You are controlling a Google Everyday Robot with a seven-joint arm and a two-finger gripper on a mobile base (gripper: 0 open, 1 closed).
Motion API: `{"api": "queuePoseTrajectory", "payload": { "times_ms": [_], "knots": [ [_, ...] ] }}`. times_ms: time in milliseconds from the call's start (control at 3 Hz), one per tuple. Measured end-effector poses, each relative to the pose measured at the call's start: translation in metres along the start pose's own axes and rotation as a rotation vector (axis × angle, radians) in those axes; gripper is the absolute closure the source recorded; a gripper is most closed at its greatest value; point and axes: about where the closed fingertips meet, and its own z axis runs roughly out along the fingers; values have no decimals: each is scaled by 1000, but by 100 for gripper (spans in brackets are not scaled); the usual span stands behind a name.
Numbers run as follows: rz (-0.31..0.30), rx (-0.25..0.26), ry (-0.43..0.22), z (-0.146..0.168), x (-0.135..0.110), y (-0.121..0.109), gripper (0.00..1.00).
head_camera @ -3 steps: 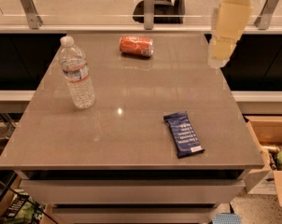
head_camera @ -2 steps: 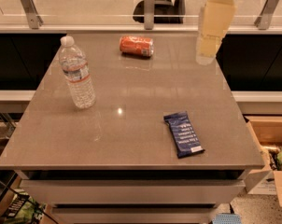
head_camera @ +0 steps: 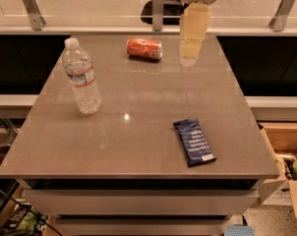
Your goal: Place coke can upright
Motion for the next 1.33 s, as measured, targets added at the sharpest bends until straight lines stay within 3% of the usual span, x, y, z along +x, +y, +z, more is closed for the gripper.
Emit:
{"api": "queuePoseTrajectory", "payload": {
  "times_ms": [333, 667, 1333],
  "knots": [
    [-29, -5, -2, 27, -25, -40, 0],
    [-29, 29, -24, 27, -31, -50, 0],
    [-47, 42, -29, 30, -39, -63, 0]
  ]
}}
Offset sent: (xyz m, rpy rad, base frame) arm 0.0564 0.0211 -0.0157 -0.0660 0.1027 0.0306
